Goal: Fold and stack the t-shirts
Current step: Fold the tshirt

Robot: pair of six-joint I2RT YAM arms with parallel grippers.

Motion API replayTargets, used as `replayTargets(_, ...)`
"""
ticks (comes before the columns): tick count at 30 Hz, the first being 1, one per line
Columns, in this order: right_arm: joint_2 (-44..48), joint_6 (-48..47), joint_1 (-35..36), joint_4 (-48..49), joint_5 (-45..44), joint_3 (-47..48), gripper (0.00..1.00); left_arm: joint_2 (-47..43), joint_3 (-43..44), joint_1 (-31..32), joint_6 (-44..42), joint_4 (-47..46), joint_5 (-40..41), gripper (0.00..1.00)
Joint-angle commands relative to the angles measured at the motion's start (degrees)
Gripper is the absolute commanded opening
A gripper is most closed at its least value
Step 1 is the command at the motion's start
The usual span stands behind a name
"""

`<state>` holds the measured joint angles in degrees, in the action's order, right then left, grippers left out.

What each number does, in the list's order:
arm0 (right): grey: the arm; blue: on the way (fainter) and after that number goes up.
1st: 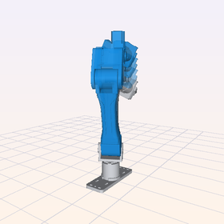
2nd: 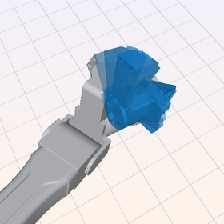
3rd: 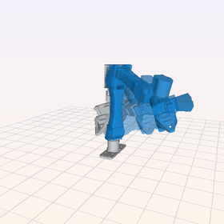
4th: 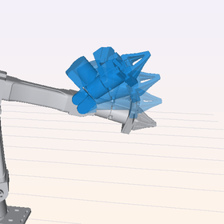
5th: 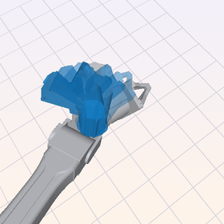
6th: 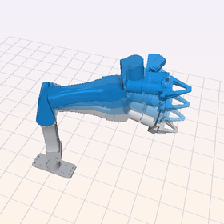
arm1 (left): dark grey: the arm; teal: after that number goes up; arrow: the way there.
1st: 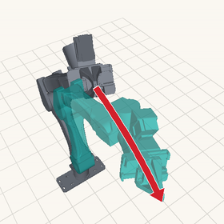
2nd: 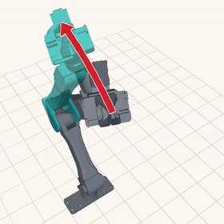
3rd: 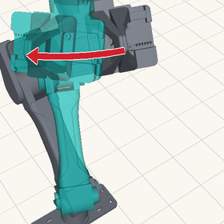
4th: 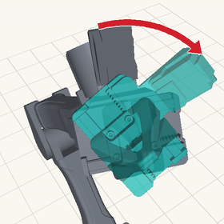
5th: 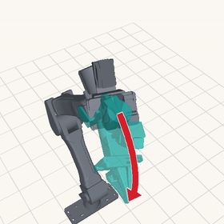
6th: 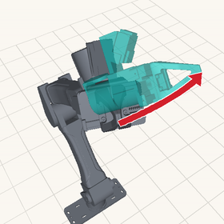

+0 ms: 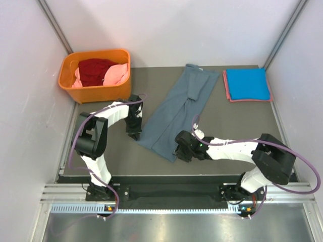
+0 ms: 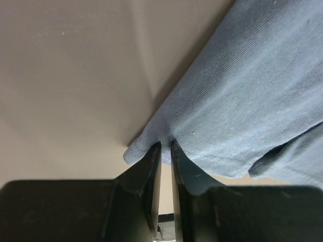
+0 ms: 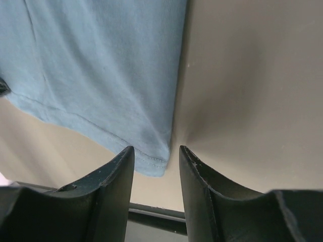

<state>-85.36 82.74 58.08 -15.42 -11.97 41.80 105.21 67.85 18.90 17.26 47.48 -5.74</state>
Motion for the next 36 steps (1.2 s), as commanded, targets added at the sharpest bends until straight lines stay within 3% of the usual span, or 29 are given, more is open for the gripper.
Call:
replayTargets(1, -0.68, 0.50, 1.85, 0.31, -1.22, 2.93, 0.41, -0.61, -3.08, -0.17, 0.32, -0.38, 0.21, 0.19)
replayTargets(10, -1.91, 0.76, 3.79, -0.14, -0.43, 2.58, 0.39, -6.94, 1.57, -0.09, 0.06, 4.10, 1.16, 0.24)
replayTargets(19, -3.58, 0.14, 5.11, -3.04, -2.18, 3.99, 0.31, -7.56, 5.09, 0.09, -0.64, 5.34, 4.33, 0.29)
replayTargets(22, -3.58, -1.00, 5.11, -1.55, -2.27, 3.90, 0.18, -7.47, 4.92, 0.35, -0.64, 4.46, 4.16, 0.30)
replayTargets(24, -3.32, -1.26, 5.11, -1.98, -2.45, 3.90, 0.02, -7.39, 3.95, 0.35, -0.56, 3.85, 4.33, 0.31)
replayTargets(27, -1.22, -1.97, 5.11, -2.86, -3.50, 2.94, 0.00, -7.30, 3.16, 0.35, -0.73, 3.41, 3.98, 0.31)
replayTargets(30, 2.29, -3.90, 5.11, -3.47, -4.64, 1.27, 0.00, -8.61, 1.67, 0.35, -1.17, 1.05, -0.22, 0.33)
replayTargets(33, 4.93, -6.18, 5.02, -5.58, -5.87, 0.04, 0.00, -9.93, -1.75, 0.35, -0.39, -1.77, -11.03, 0.33)
replayTargets(36, 8.97, -9.87, 4.93, -8.30, -6.14, -1.02, 0.00, -11.95, -4.31, 1.49, 0.59, -2.92, -10.70, 0.32)
